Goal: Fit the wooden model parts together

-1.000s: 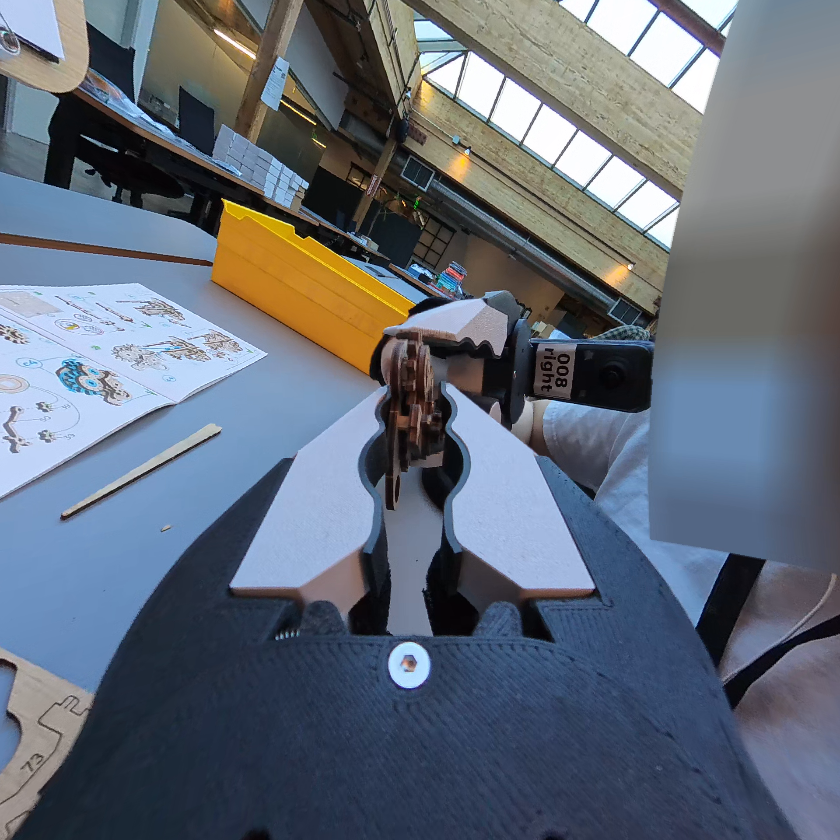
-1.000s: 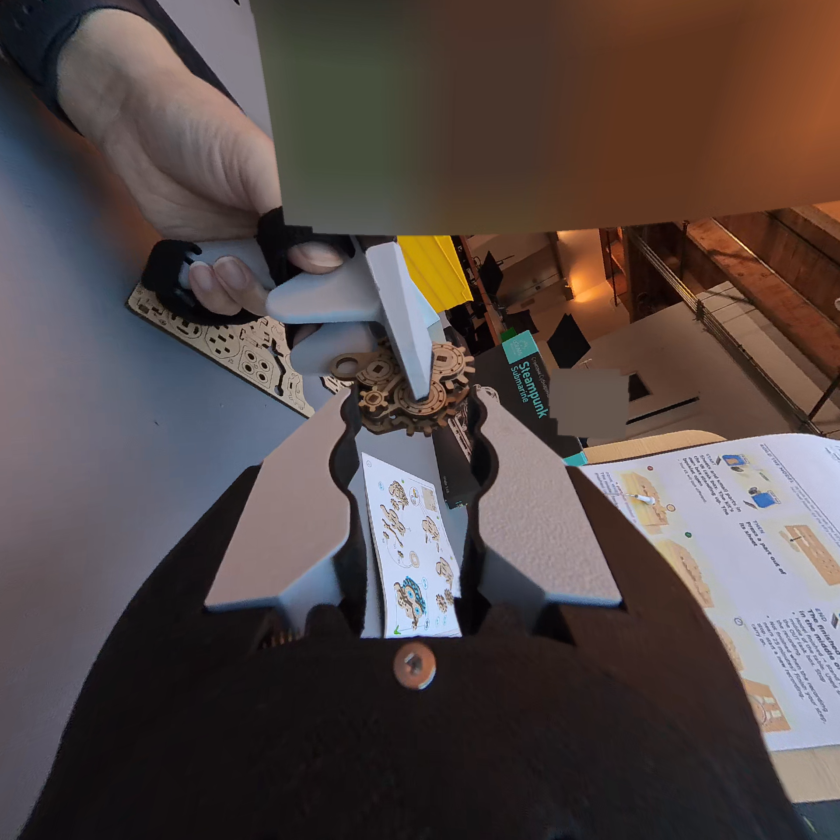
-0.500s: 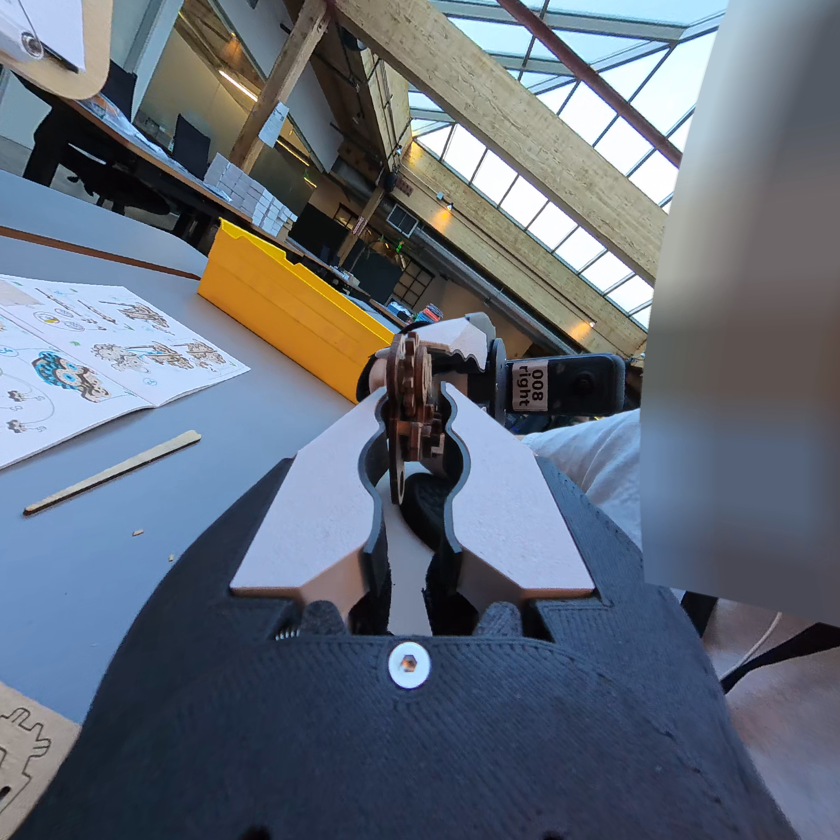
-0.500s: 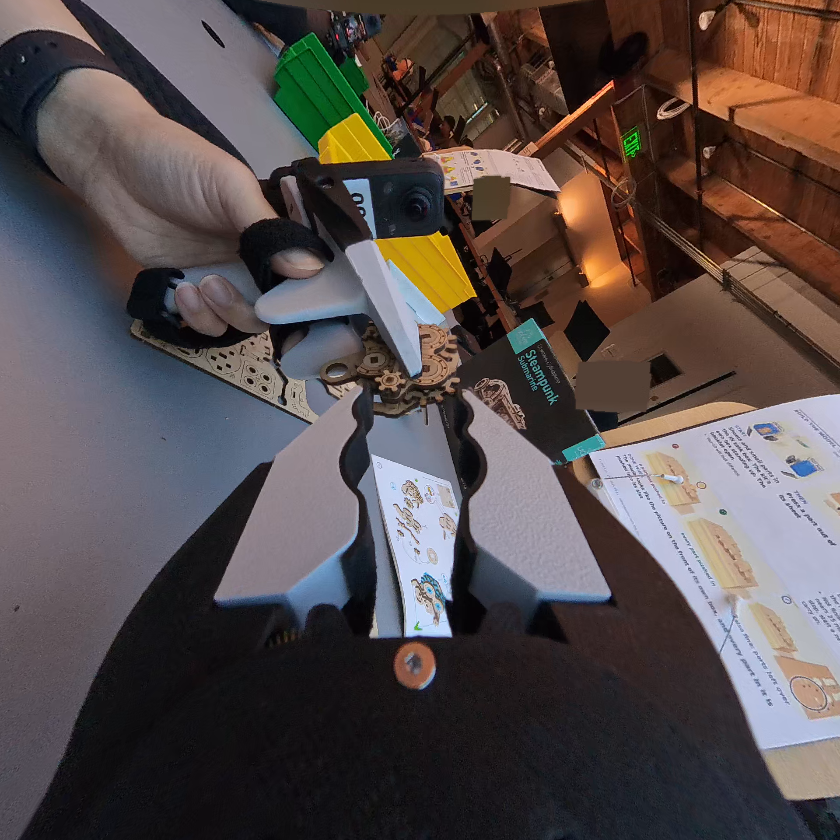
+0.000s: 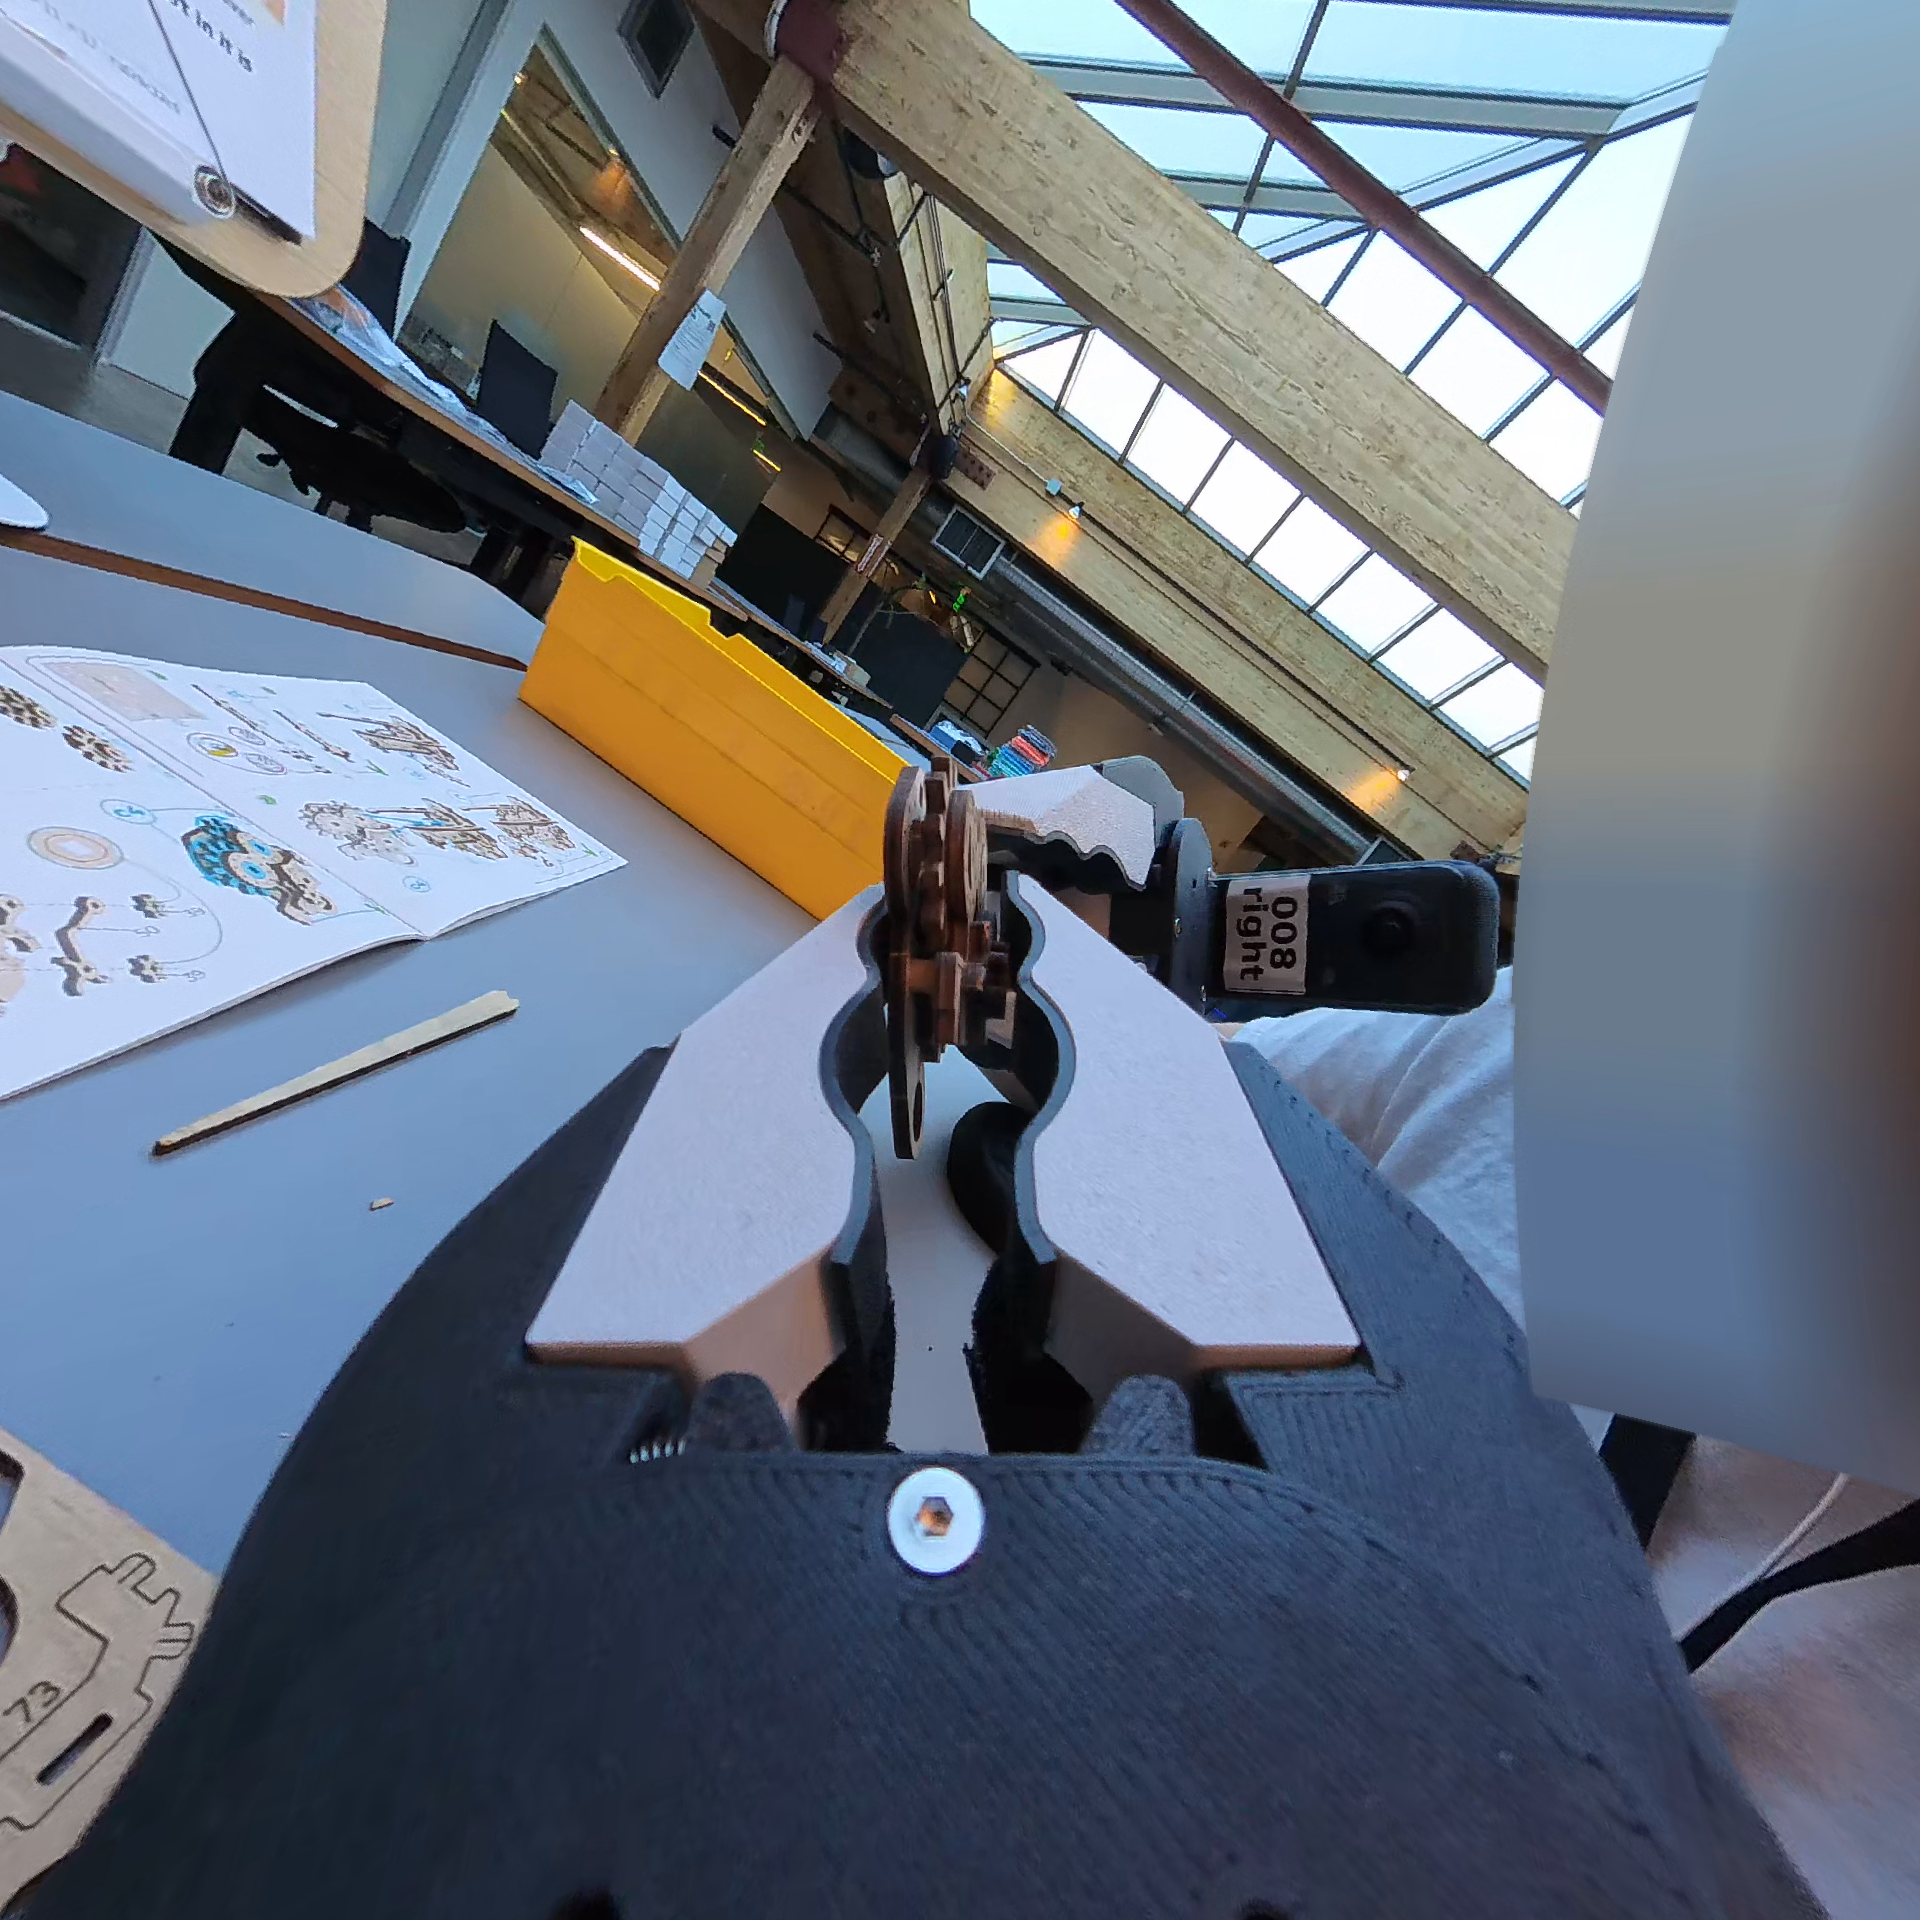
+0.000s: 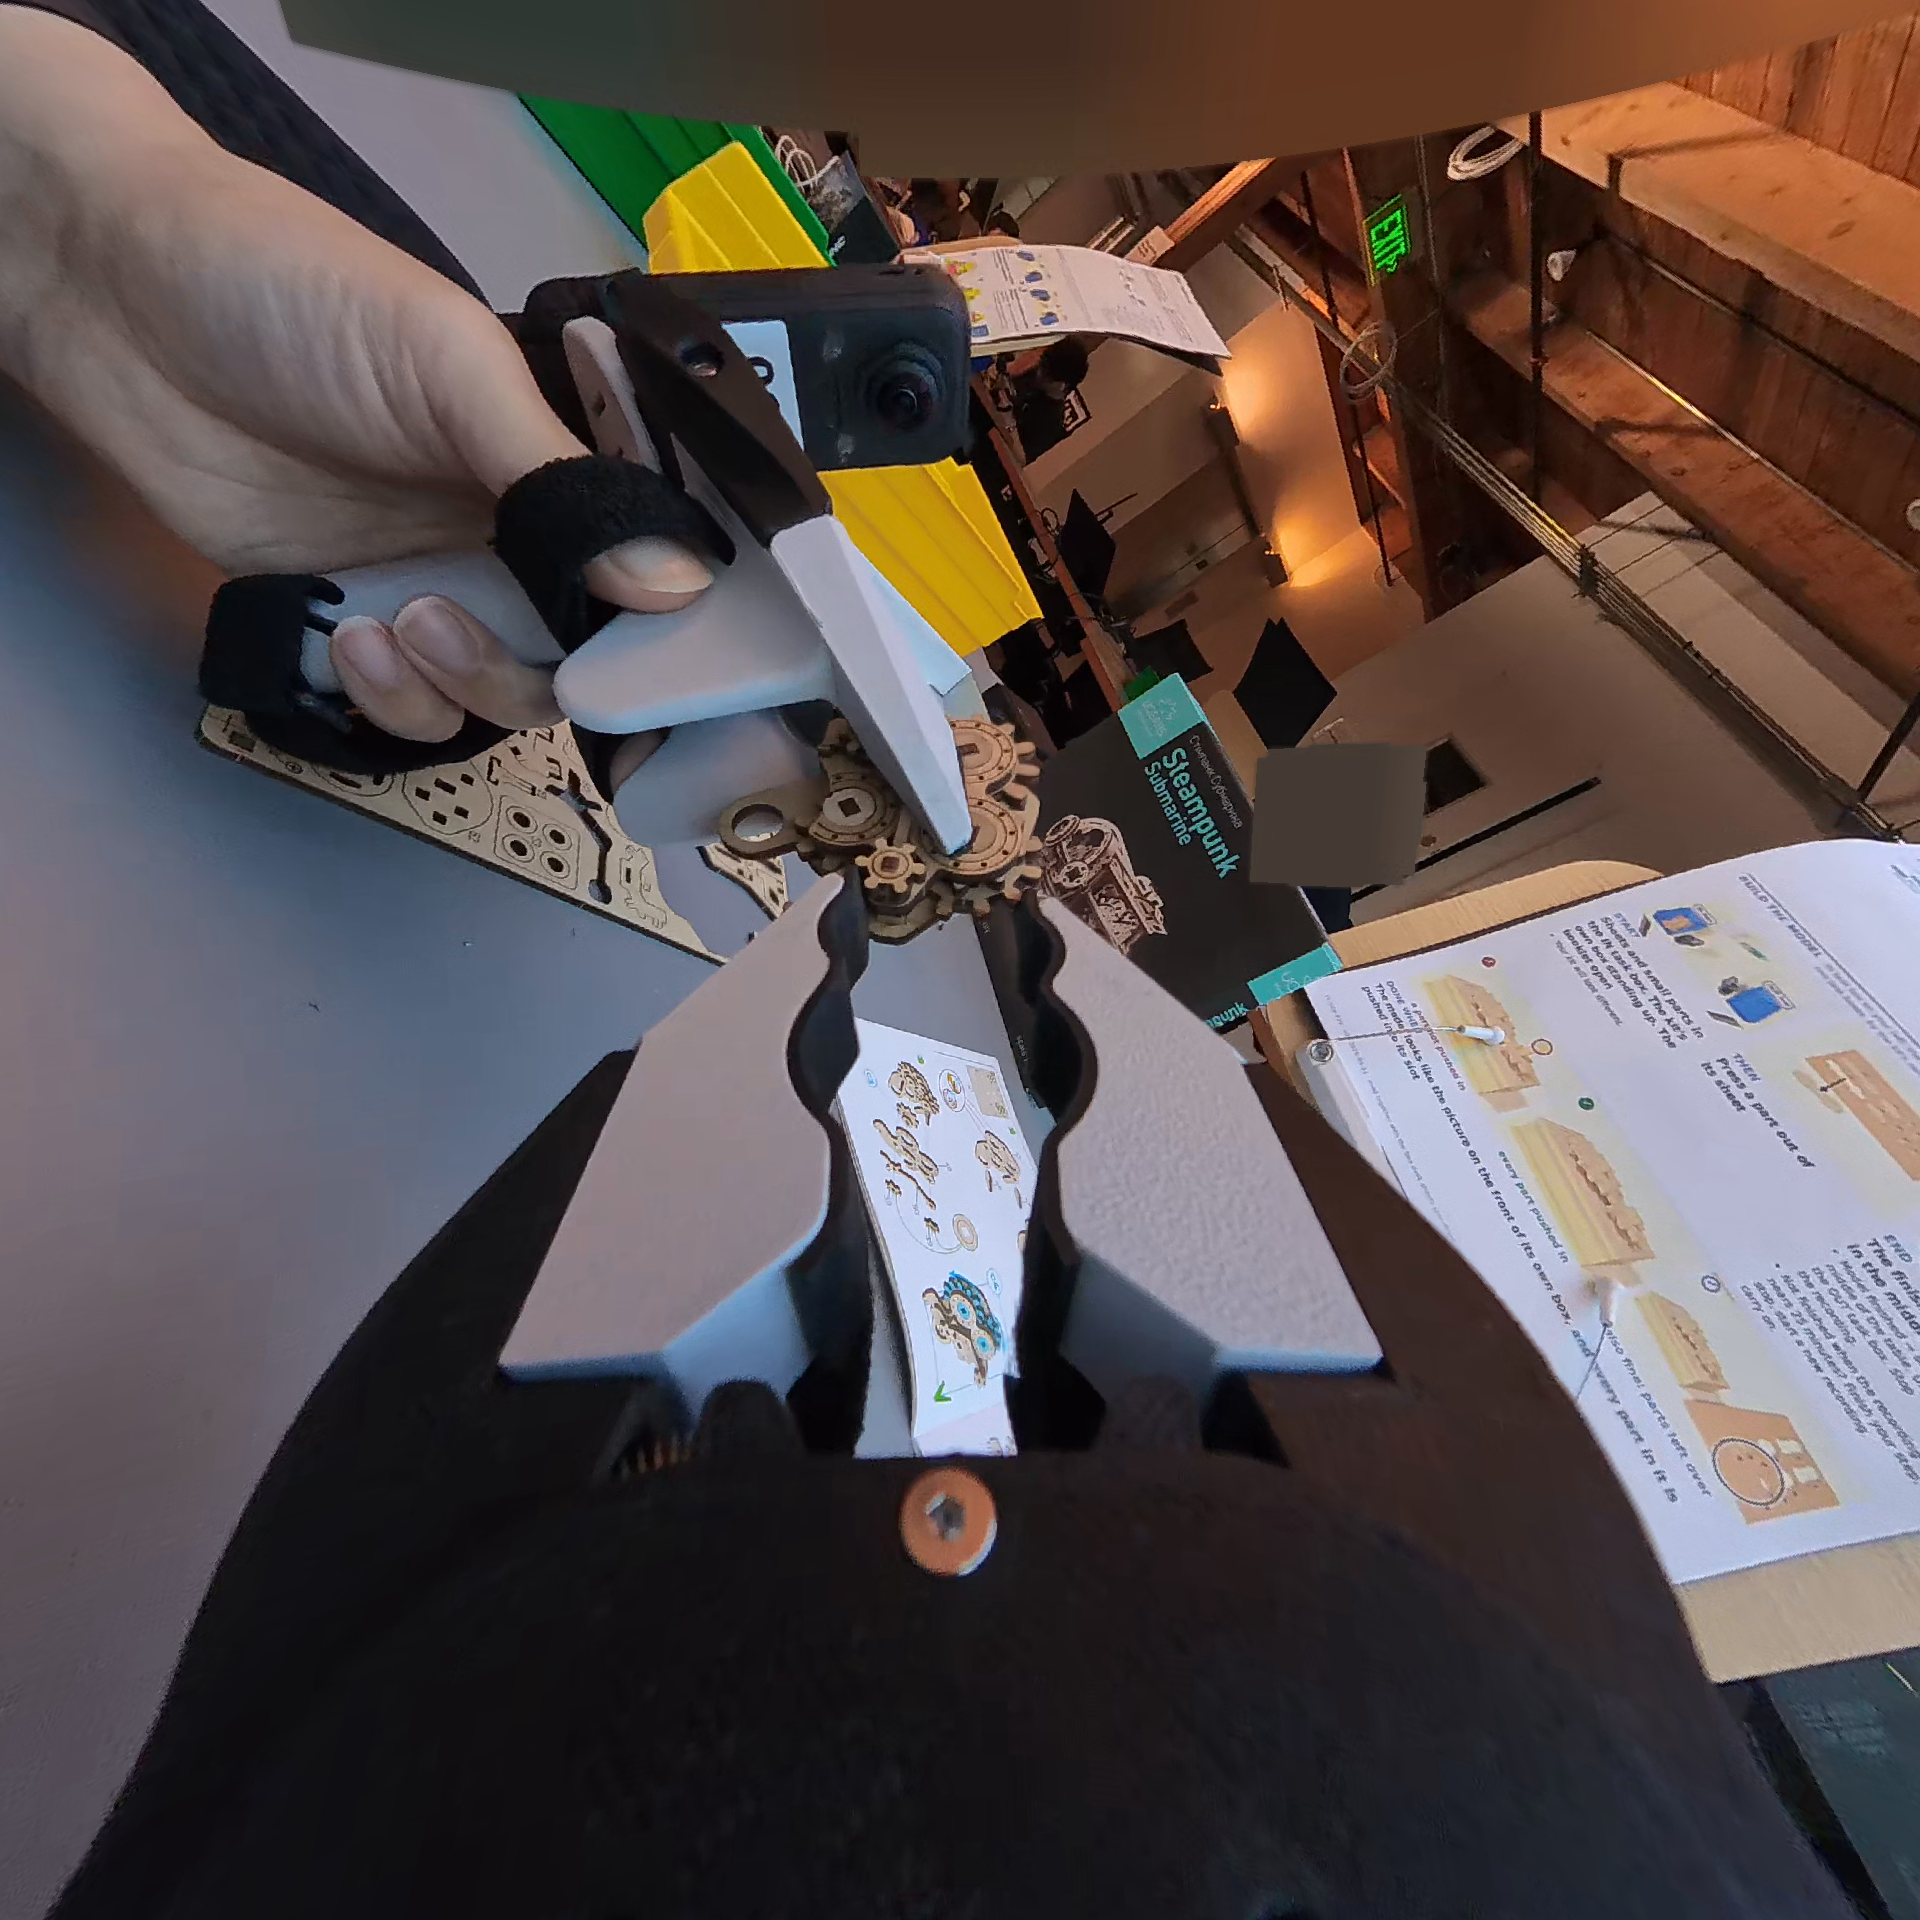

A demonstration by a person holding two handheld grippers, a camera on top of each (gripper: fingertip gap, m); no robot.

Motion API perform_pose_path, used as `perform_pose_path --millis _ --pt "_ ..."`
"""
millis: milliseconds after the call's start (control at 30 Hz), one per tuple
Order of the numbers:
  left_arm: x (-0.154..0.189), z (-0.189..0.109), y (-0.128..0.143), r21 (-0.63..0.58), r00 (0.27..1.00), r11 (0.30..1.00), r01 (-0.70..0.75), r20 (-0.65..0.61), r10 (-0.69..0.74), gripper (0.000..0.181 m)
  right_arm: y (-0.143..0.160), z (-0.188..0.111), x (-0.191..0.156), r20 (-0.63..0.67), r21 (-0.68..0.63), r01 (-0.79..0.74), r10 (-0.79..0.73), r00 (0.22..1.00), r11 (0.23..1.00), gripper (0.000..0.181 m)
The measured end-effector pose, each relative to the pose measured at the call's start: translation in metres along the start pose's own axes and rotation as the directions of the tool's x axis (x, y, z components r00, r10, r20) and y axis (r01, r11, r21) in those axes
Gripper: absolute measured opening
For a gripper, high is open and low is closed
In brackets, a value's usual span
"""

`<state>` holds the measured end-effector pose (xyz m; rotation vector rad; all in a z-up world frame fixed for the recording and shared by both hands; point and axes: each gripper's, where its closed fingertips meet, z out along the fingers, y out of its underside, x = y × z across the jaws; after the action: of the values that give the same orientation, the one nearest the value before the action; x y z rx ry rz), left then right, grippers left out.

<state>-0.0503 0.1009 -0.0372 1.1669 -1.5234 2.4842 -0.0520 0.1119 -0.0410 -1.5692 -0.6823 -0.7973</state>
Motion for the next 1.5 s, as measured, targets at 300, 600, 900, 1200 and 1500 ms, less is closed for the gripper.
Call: perform_pose_path --millis 300,600,900,1200,1500 --pt "0.001 0.000 0.003 -0.039 0.997 0.997 0.070 -0.034 -0.072 0.016 -0.009 -0.003 -0.011 0.109 0.117 0.097 -0.110 0.988 0.988 0.058" --pt "0.005 0.002 0.006 -0.060 0.998 0.997 0.043 -0.050 -0.046 0.015 -0.002 -0.001 -0.011 0.165 0.060 -0.036 0.026 0.986 0.998 0.049" --pt "-0.001 0.001 0.007 -0.054 0.999 0.998 0.040 -0.015 -0.041 0.015 0.005 0.002 -0.012 0.124 0.002 0.031 -0.031 0.992 1.000 0.044" --pt "-0.004 0.001 0.009 -0.071 0.996 0.993 0.090 -0.017 -0.091 0.015 0.012 0.003 -0.015 0.147 -0.017 0.137 -0.133 0.980 0.990 0.050" --pt "-0.007 0.002 0.017 -0.109 0.987 0.982 0.155 -0.019 -0.158 0.015 0.005 -0.002 -0.021 0.237 0.014 0.060 -0.062 0.970 0.998 0.050"
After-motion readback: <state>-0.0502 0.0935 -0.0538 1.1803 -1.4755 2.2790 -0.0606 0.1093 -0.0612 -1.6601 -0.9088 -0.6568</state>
